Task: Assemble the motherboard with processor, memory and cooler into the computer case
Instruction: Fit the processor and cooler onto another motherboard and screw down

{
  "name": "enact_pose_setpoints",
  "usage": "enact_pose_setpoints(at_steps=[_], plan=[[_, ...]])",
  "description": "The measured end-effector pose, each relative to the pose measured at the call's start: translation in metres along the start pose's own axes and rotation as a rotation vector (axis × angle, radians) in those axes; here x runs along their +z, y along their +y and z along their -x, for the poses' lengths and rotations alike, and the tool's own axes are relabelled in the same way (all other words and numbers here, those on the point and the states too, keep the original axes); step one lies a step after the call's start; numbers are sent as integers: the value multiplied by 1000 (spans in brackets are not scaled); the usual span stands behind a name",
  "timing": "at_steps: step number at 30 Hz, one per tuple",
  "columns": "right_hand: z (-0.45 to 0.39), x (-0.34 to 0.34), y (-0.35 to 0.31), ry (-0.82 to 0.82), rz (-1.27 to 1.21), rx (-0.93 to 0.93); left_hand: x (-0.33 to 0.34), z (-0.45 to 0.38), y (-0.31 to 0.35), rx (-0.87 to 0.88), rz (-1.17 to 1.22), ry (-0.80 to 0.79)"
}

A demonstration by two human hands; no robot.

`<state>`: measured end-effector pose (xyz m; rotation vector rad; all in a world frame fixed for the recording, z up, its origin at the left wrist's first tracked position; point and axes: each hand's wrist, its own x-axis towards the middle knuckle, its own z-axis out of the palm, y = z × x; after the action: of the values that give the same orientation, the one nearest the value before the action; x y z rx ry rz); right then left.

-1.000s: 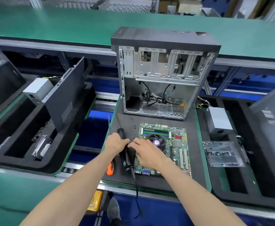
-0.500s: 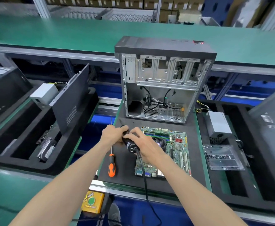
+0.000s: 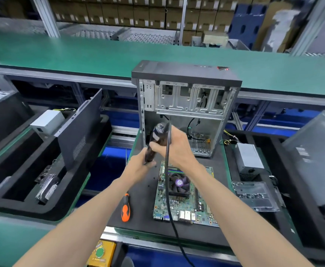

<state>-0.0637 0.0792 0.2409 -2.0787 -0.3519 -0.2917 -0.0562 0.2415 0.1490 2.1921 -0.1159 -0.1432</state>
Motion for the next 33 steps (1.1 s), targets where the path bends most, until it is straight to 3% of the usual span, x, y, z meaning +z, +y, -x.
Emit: enact_pose_setpoints(at_steps=[3,7,11,17,25,33], plan=[[-13,-10,-15,-4,-113,-21,-1,-2,24,30,154,-84],[-23,-10,-29,-104,-465,32,3,-1,50,154,279,-243],[-23,-1,-33,57,-585,9,5,4,56,175,433,-302],[-22,-5,-32,166,-670,-74,21,8,9,28,6,14],[-28,-10,-25,251,-753,-36,56,-6,-24,54,-71,-181],[-29,-6,-13,274,-710,7,67,-25,-29,53,-78,-118]])
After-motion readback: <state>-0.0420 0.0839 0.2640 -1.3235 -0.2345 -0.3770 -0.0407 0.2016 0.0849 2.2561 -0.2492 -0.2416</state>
